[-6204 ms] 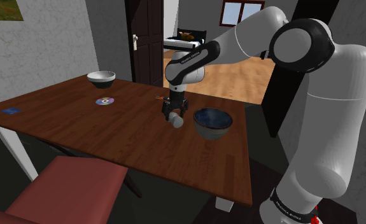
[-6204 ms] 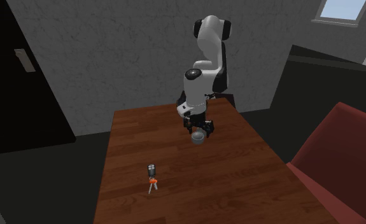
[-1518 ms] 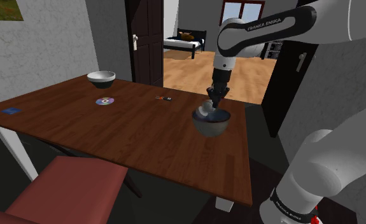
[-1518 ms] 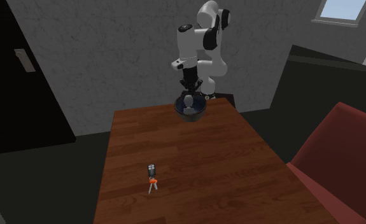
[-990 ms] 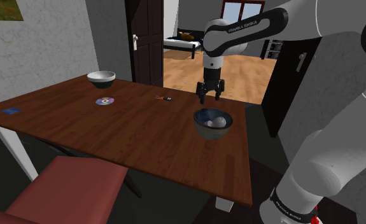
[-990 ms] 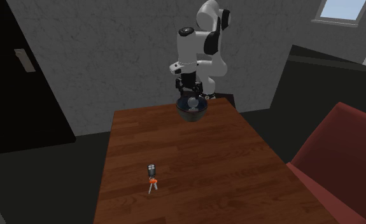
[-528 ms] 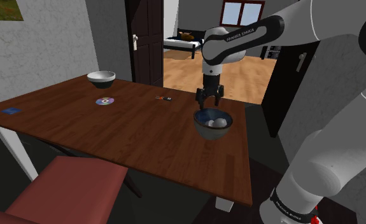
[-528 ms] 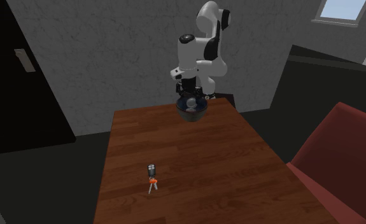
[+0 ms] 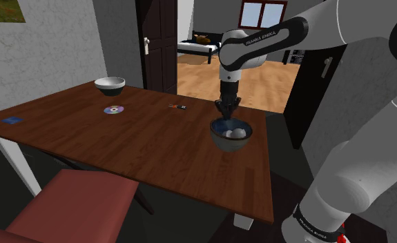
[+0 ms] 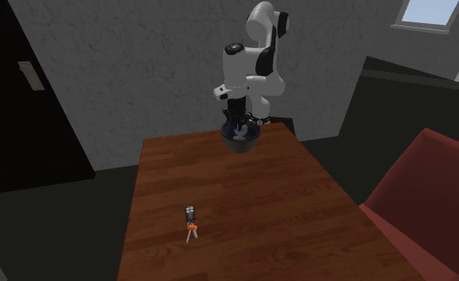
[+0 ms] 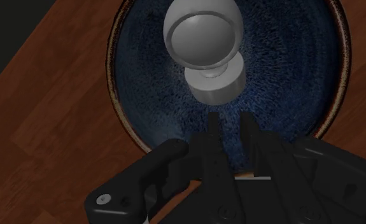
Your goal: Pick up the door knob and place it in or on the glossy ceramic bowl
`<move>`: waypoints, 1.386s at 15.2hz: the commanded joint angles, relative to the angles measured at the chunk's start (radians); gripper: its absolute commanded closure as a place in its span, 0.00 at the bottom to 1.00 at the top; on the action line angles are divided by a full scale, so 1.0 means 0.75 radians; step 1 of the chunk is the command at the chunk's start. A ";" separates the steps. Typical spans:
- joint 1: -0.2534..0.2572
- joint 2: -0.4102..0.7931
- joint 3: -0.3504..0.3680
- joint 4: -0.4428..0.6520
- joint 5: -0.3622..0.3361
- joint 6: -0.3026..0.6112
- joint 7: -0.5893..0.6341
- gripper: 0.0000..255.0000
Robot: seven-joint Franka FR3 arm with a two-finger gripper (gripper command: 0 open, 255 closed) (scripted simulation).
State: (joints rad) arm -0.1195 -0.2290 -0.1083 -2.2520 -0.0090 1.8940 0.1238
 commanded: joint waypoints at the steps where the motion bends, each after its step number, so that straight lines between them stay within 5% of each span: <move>1: 0.000 0.000 0.000 0.000 0.000 0.000 0.000 1.00; 7: 0.000 0.000 0.000 0.000 0.000 0.000 0.000 1.00; 8: 0.000 0.000 0.000 0.000 0.000 0.000 0.000 0.00; 13: 0.010 0.018 -0.123 0.008 0.082 -0.284 -0.552 0.00; 21: 0.013 0.008 -0.118 -0.134 0.085 -0.150 -0.552 0.00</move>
State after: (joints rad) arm -0.1107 -0.2207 -0.1980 -2.3411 0.0542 1.7717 -0.2908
